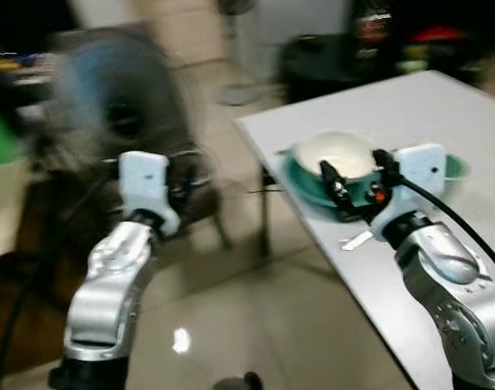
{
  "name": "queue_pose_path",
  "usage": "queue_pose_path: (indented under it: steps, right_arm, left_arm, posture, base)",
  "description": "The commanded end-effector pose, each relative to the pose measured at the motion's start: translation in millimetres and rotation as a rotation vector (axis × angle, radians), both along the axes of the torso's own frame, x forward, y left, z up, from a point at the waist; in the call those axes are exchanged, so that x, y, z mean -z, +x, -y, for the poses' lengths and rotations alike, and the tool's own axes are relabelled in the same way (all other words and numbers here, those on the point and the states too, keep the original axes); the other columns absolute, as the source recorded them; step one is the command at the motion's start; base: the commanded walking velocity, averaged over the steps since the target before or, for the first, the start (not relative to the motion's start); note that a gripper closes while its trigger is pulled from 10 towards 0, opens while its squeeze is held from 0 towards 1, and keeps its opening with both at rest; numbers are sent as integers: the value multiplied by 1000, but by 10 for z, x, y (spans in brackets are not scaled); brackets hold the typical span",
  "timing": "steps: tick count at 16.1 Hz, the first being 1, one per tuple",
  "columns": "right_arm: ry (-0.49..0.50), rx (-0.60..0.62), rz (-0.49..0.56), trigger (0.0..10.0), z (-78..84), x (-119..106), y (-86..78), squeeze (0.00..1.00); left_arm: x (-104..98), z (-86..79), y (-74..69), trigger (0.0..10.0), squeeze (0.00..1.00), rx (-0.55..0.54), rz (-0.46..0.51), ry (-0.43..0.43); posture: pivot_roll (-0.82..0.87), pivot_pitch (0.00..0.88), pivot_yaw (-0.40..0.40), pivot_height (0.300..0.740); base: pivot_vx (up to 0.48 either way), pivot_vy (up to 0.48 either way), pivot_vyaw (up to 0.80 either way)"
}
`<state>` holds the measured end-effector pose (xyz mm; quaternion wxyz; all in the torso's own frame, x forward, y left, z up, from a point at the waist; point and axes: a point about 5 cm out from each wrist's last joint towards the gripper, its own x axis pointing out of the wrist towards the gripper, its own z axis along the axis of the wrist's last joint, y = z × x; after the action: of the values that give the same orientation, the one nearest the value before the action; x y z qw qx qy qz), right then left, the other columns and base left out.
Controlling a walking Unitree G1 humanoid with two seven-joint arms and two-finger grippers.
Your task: Setting the table
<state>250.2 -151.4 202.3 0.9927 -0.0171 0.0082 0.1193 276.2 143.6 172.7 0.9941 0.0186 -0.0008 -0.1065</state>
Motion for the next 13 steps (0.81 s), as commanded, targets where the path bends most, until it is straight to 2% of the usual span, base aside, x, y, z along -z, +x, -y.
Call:
queue_pose_path:
  steps: [1,2,4,5,6,8,11,13]
  right_arm:
    - [11,-1,9,10000,-13,-11,-9,1000]
    - [12,-1,6,10000,-15,3,-9,1000]
    - [1,-10,3,10000,-55,26,-23,1000]
    - [-6,-2,5,10000,-44,16,-41,1000]
    - [-1,49,7,10000,61,-3,-85,1000]
    - [5,61,-5,10000,98,22,-85,1000]
    - [20,41,-21,10000,31,65,-49,1000]
    - [10,71,-13,10000,58,43,-57,1000]
  left_arm:
    - [-33,2,-5,10000,0,7,-2,18]
    - [-26,6,-20,10000,0,8,-9,20]
    - [25,-6,-43,10000,0,16,-60,-35]
    - [40,5,-18,10000,75,25,-68,-46]
    - [51,50,45,10000,1000,31,-72,-64]
    - [32,57,20,10000,1000,24,-71,-68]
    - [50,-11,-35,10000,1000,-1,-79,-61]
    - [56,18,-3,10000,1000,7,-76,-77]
  posture:
    - [15,0,101,740]
    - [15,0,101,740]
    - [-23,0,119,740]
    - [-55,0,133,740]
    - [-61,0,141,740]
    - [-33,0,123,740]
    - [-30,0,103,740]
    - [-53,0,113,740]
  base:
    - [0,0,800]
    - [0,0,800]
    - [0,0,800]
    - [0,0,800]
    - [0,0,800]
    - [0,0,800]
    - [0,0,800]
    - [0,0,622]
